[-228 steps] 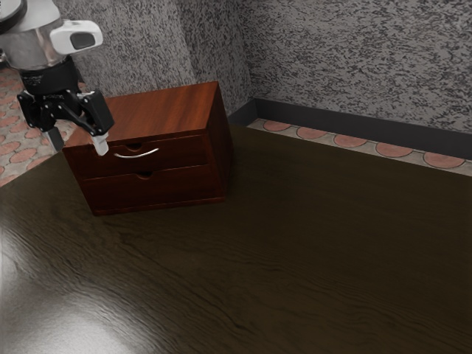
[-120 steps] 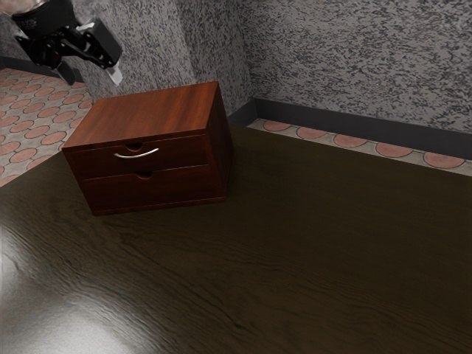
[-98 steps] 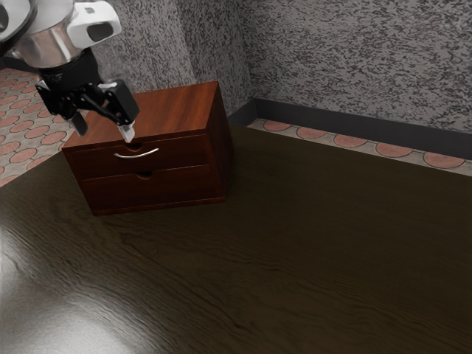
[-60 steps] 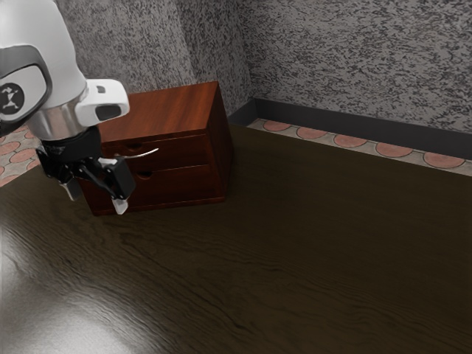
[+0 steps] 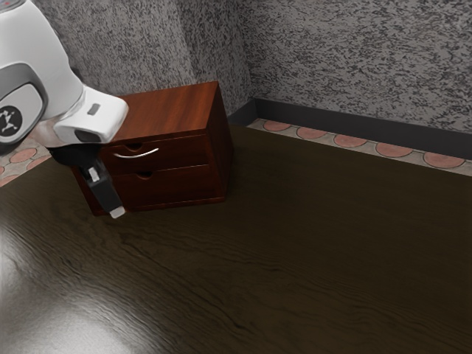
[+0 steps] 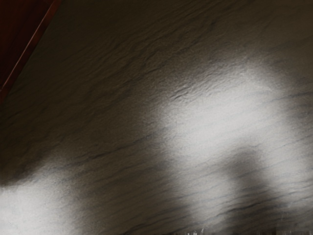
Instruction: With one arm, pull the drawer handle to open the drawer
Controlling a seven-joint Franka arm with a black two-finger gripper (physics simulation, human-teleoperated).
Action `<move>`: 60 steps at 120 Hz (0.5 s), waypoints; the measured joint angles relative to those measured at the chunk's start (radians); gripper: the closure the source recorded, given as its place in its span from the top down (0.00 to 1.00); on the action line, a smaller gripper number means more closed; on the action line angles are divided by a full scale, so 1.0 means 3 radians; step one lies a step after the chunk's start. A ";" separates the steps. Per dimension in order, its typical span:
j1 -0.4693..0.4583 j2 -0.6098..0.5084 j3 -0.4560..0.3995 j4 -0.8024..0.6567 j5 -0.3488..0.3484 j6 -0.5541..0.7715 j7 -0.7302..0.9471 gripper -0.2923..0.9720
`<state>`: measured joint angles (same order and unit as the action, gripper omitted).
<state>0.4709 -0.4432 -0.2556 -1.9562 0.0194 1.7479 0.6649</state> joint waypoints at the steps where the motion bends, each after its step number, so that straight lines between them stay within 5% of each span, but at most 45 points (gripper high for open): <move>1: 0.0001 0.0001 0.0011 -0.0002 0.0002 0.0004 0.0038 0.77; 38: -0.0008 0.0224 0.0176 -0.0020 0.0211 0.0401 0.1268 0.77; 60: 0.0011 0.0695 0.0191 0.0149 0.0244 0.0837 0.1727 0.77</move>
<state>0.4741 -0.2348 -0.1983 -1.9115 0.0927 1.9990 1.1831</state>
